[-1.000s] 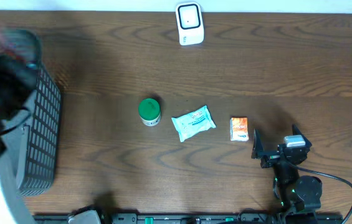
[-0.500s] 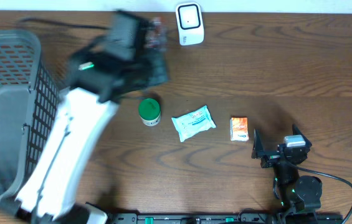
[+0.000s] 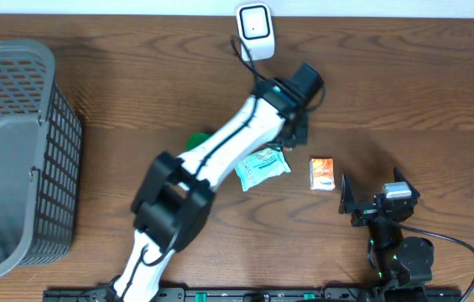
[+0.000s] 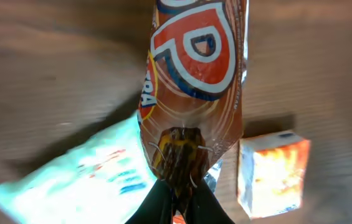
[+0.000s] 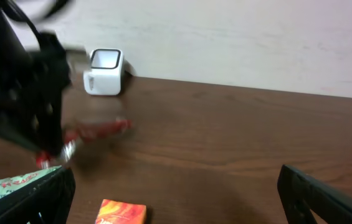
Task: Scan the item barcode
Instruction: 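Carry the chocolate bar out and drop it above the wipes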
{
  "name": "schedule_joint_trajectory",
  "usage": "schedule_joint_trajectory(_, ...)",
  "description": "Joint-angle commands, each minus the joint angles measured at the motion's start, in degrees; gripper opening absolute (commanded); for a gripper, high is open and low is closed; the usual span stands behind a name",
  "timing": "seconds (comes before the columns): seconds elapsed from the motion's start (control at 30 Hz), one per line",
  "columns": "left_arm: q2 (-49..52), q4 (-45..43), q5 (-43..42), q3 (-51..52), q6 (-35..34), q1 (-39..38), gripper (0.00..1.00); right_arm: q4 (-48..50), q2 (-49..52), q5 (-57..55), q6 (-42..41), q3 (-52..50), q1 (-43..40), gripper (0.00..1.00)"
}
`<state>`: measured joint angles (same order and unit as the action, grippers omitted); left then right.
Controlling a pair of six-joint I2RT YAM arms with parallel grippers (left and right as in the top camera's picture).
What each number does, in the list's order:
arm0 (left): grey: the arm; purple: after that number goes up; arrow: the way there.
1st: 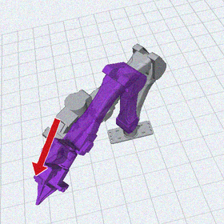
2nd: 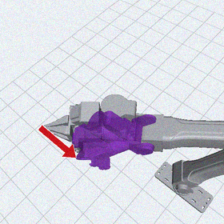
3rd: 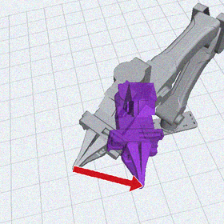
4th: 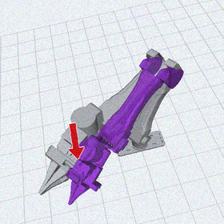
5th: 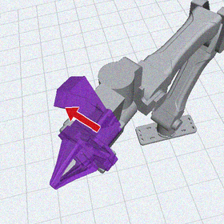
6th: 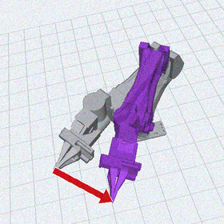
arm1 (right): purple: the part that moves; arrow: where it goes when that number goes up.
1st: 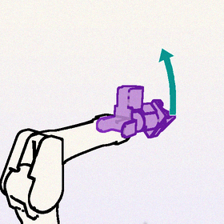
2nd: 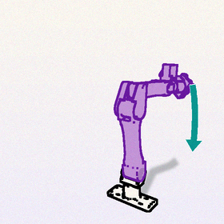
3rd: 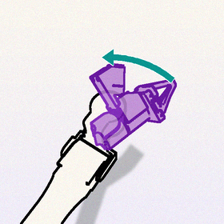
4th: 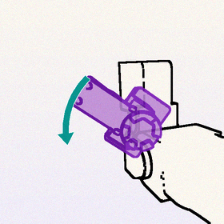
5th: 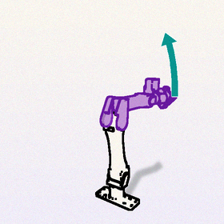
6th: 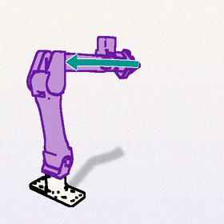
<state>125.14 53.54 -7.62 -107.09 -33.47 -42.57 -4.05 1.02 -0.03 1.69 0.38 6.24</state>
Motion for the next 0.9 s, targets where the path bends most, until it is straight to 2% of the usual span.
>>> schedule_joint_trajectory(0.0, 2.97, -1.31, -1.16, 0.39, -1.16, -0.63, 0.07, -0.24, -0.15, -0.52, -0.81, -0.07, 0.17, 0.99)
schedule_joint_trajectory(0.17, 3.98, -1.70, -1.09, 0.39, -1.03, -0.92, 0.08, -0.24, -0.15, -0.52, -0.81, -0.07, 0.17, 0.99)
schedule_joint_trajectory(0.27, 3.41, -2.67, -1.09, 0.00, 0.68, -0.85, 0.46, -0.24, -0.15, -0.52, -0.81, -0.07, 0.17, 0.99)
schedule_joint_trajectory(0.33, 1.07, -2.64, -1.03, -0.90, 3.41, -0.85, 0.77, -0.24, -0.15, -0.52, -0.81, -0.07, 0.17, 0.99)
schedule_joint_trajectory(0.37, -2.51, -2.64, 0.50, -1.86, 5.38, -0.85, 0.81, -0.24, -0.15, -0.52, -0.81, -0.07, 0.17, 0.99)
schedule_joint_trajectory(0.43, -5.57, -2.64, 3.69, -2.27, 5.38, -0.85, 0.82, -0.24, -0.15, -0.52, -0.81, -0.07, 0.17, 0.99)
schedule_joint_trajectory(0.6, -18.27, -3.58, 18.67, -2.45, 5.46, -0.50, 0.82, -0.24, -0.15, -0.52, -0.81, -0.07, 0.17, 0.99)
schedule_joint_trajectory(0.67, -26.29, -5.42, 25.49, -2.45, 8.17, 0.42, 0.83, -0.24, -0.15, -0.52, -0.81, -0.07, 0.17, 0.99)
schedule_joint_trajectory(0.87, -40.65, -10.47, 37.00, -2.45, 15.13, 3.43, 0.83, -0.24, -0.15, -0.52, -0.81, -0.07, 0.17, 0.99)
